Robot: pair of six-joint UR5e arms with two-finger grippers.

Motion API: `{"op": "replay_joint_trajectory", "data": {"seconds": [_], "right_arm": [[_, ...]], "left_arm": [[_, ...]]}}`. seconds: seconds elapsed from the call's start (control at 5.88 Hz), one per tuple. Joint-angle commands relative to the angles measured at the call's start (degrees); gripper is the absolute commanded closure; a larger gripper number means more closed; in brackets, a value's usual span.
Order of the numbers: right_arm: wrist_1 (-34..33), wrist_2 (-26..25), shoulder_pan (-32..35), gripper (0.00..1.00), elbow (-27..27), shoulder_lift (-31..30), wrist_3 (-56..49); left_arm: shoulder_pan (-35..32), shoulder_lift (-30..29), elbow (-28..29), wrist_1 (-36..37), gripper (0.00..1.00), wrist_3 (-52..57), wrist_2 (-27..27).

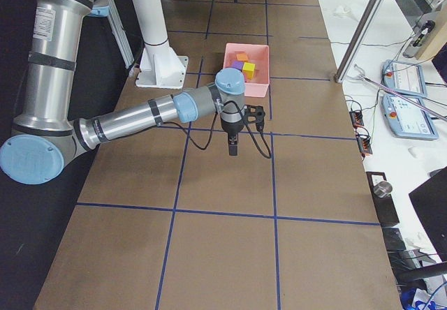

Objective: Place blocks into pink bin with both arms

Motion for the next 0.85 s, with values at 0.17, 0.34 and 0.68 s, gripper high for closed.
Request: {"op": "replay_joint_trajectory", "data": {"seconds": [0.17, 0.34, 0.68], "right_arm": [[-0.1, 2.02, 7.41, 0.0, -3.08, -4.61, -13.99], [-0.19, 1.76, 7.51, 0.0, -3.34, -5.93, -16.62], [-0.1, 1.49, 7.51, 0.0, -3.34, -6.38, -17.0]], "left_arm": [[-24.1, 5.39, 12.56, 8.27, 0.0, 36.17, -6.09], [-29.05, 2.69, 15.66, 15.64, 0.0, 40.73, -6.17], [-30.15, 1.53, 15.78, 23.59, 0.0, 40.43, -6.26]]}}
